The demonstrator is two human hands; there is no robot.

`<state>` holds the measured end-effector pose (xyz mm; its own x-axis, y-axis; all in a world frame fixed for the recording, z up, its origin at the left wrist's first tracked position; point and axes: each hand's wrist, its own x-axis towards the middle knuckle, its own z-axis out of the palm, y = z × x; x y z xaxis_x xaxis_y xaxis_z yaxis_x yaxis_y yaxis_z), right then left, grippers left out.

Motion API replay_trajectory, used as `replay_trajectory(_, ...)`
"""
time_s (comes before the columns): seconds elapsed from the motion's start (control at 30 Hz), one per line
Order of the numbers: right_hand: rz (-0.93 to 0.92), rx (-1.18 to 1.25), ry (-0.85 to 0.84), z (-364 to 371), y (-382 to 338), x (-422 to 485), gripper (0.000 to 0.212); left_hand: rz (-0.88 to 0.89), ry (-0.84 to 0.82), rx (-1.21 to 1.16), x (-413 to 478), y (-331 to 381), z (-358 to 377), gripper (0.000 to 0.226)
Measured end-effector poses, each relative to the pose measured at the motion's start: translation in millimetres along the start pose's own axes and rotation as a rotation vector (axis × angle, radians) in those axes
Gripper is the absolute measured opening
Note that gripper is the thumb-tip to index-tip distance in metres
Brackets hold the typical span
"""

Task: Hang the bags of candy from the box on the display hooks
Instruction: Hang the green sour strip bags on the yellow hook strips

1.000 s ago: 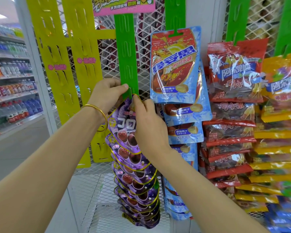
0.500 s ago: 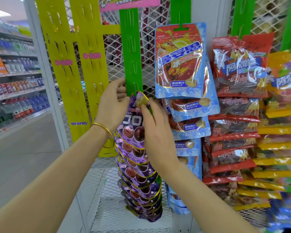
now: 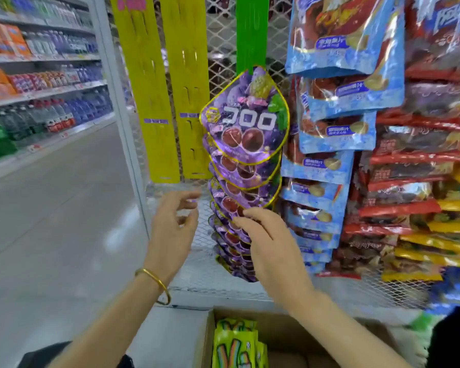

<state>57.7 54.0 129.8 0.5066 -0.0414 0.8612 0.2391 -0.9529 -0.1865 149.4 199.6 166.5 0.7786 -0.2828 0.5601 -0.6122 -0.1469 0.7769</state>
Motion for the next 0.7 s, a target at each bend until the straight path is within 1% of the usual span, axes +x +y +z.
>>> replay_trajectory(0.1, 0.099, 0.064, -0.272, 26, 11, -50, 0.044, -0.132, -0.126, 0.039, -34, -28, -4, 0.042)
replay_trajectory(0.17, 0.192, 0.124, -0.464, 44, 21, -83, 0.046, -0.198, -0.202, 0.097, -44, -43, -5, 0.033)
replay_trajectory(0.23, 0.326, 0.166, -0.669, 63, 32, -117, 0.042, -0.268, -0.281, 0.154, -47, -61, -2, 0.024)
replay_trajectory(0.33, 0.542, 0.103, -1.002, 85, 46, -164, 0.037, -0.31, -0.398, 0.182, -46, -87, 8, 0.023)
replay_trajectory(0.37, 0.618, 0.079, -1.088, 92, 48, -178, 0.035, -0.325, -0.438, 0.194, -45, -94, 12, 0.024)
replay_trajectory(0.4, 0.694, 0.061, -1.13, 99, 48, -190, 0.031, -0.341, -0.48, 0.206, -45, -99, 16, 0.025)
replay_trajectory(0.47, 0.856, 0.012, -1.143, 111, 41, -207, 0.023, -0.386, -0.548, 0.196, -45, -111, 21, 0.025)
replay_trajectory(0.53, 1.058, -0.041, -1.092, 120, 27, -216, 0.019, -0.434, -0.595, 0.185, -46, -121, 22, 0.024)
replay_trajectory(0.6, 1.295, -0.037, -1.001, 127, 16, -225, 0.025, -0.456, -0.63, 0.199, -46, -130, 22, 0.025)
replay_trajectory(0.7, 1.517, 0.017, -0.885, 138, 10, -243, 0.039, -0.475, -0.659, 0.199, -41, -138, 23, 0.023)
